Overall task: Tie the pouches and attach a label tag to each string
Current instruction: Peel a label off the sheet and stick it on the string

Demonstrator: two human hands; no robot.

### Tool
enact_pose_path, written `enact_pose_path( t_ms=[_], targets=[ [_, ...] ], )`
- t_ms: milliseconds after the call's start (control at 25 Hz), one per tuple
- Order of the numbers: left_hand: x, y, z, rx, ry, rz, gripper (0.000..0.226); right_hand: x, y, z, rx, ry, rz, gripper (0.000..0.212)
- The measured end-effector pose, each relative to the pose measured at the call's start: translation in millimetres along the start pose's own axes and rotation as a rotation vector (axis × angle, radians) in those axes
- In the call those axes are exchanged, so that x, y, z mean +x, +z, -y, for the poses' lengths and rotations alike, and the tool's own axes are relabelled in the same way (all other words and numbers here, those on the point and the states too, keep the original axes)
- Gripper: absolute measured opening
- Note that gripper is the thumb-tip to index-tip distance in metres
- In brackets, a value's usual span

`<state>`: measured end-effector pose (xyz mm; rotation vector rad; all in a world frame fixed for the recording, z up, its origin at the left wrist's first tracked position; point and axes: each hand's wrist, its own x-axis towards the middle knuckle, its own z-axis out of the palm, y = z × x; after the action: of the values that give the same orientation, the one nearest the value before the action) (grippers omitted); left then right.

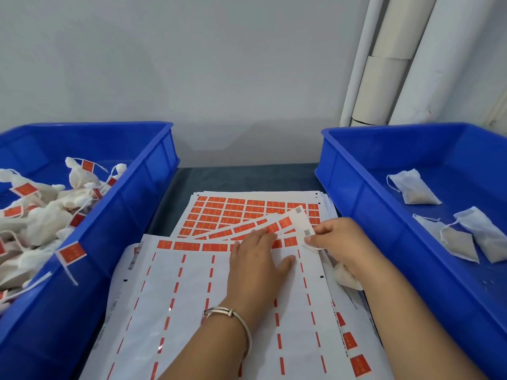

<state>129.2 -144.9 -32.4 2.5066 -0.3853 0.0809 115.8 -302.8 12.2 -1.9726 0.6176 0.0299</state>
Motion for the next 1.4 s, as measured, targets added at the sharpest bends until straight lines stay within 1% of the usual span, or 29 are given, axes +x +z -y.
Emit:
enact_pose_path(
  t_ms=[120, 240, 400, 640, 680, 760, 840, 920, 1000, 1160, 1280, 1400],
  targets=[
    [1.0, -1.0, -2.3, -0.049, 0.011, -0.004, 0.06, -0.4, -3.6, -0.6, 0.055, 0.017, 0.009, 0.006],
    [1.5, -1.9, -4.9, -0.054, 0.059, -0.014, 0.056, 0.7, -9.0, -2.2, 0.143, 0.045, 0.123, 0.01],
    [1.5, -1.9, -4.2, -0.088, 0.098, -0.085, 0.049, 1.6, -13.8, -5.4, 0.266, 0.065, 0.187, 0.018],
    [-0.5, -3.4, -9.4, -0.133, 0.155, -0.186, 0.038, -0.1, -18.9, -8.6, 0.337, 0.011, 0.331, 0.013],
    [-1.1, -3.4, -10.5, -0.141, 0.166, -0.207, 0.037, -0.4, -18.7, -8.8, 0.346, 0.0, 0.336, 0.014],
    [-2.1, -4.1, -12.3, -0.143, 0.199, -0.24, 0.035, -1.2, -18.2, -8.5, 0.366, -0.01, 0.348, 0.024],
    [-2.7, -5.6, -13.8, -0.145, 0.224, -0.237, 0.032, -1.7, -17.9, -7.8, 0.365, -0.009, 0.358, 0.033],
    [-3.1, -7.5, -15.2, -0.162, 0.224, -0.225, 0.029, -2.1, -18.1, -7.0, 0.341, -0.016, 0.364, 0.036],
    [-3.1, -8.1, -16.7, -0.187, 0.204, -0.211, 0.026, -3.0, -18.6, -6.5, 0.337, -0.027, 0.376, 0.031],
    [-2.4, -7.9, -17.0, -0.306, 0.088, -0.128, 0.023, -5.2, -18.1, -6.3, 0.367, -0.035, 0.386, 0.009],
    [-0.3, -7.5, -16.5, -0.337, 0.053, -0.098, 0.019, -6.1, -17.4, -6.2, 0.36, -0.038, 0.37, 0.009],
    [1.6, -6.6, -15.9, -0.339, 0.053, -0.082, 0.016, -6.7, -17.3, -6.4, 0.338, -0.044, 0.352, 0.009]
  ],
)
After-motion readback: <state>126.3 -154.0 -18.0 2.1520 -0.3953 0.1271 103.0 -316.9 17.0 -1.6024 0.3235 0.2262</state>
